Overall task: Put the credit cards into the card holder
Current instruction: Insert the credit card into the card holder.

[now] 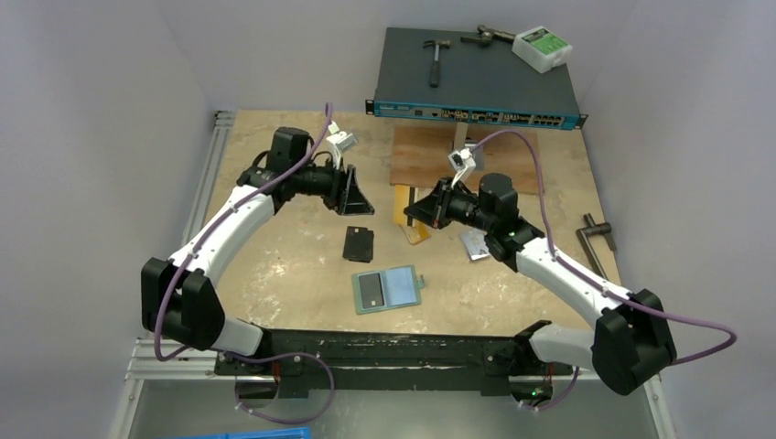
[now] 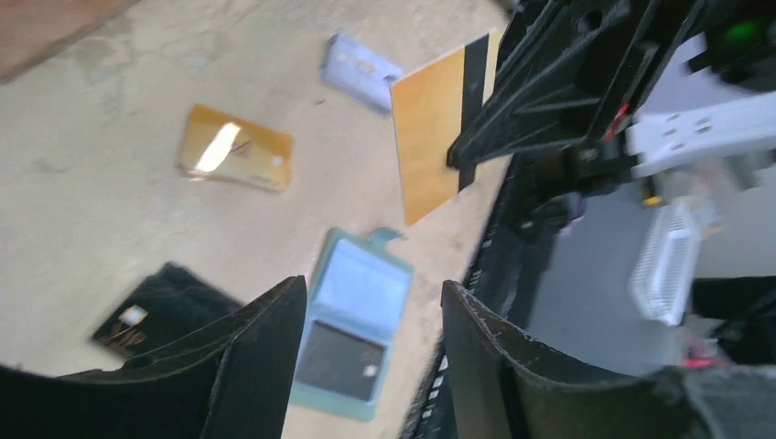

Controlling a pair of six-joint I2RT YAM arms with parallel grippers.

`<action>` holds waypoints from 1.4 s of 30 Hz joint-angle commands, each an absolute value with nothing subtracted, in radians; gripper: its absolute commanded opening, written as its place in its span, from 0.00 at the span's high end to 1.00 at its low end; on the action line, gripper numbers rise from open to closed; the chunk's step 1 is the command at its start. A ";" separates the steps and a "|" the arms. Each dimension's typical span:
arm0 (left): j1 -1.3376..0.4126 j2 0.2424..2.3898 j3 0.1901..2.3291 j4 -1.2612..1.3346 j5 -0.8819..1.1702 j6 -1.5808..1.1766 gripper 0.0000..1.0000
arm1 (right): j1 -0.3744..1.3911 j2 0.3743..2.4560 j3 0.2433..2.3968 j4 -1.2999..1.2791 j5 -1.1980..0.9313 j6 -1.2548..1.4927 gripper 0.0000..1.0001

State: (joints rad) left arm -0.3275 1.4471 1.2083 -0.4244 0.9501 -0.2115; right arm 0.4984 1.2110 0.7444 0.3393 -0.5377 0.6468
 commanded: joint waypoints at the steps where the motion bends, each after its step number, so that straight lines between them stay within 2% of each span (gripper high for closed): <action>1: -0.339 1.375 1.167 -0.623 0.726 0.255 0.43 | 0.519 1.198 0.701 0.002 -0.416 0.510 1.00; 7: -0.543 1.252 0.922 -0.499 0.477 0.508 0.41 | 0.612 1.187 0.561 -0.030 -0.331 0.569 1.00; 18: -0.773 1.356 0.761 -0.289 0.207 0.696 0.42 | 0.665 1.153 0.474 -0.020 -0.273 0.629 1.00; 31: -0.840 1.369 0.631 -0.146 0.120 0.930 0.43 | 0.668 1.178 0.453 0.040 -0.254 0.650 1.00; 42: -0.889 1.375 0.574 -0.076 0.039 0.970 0.44 | 0.668 1.195 0.424 0.091 -0.267 0.675 1.00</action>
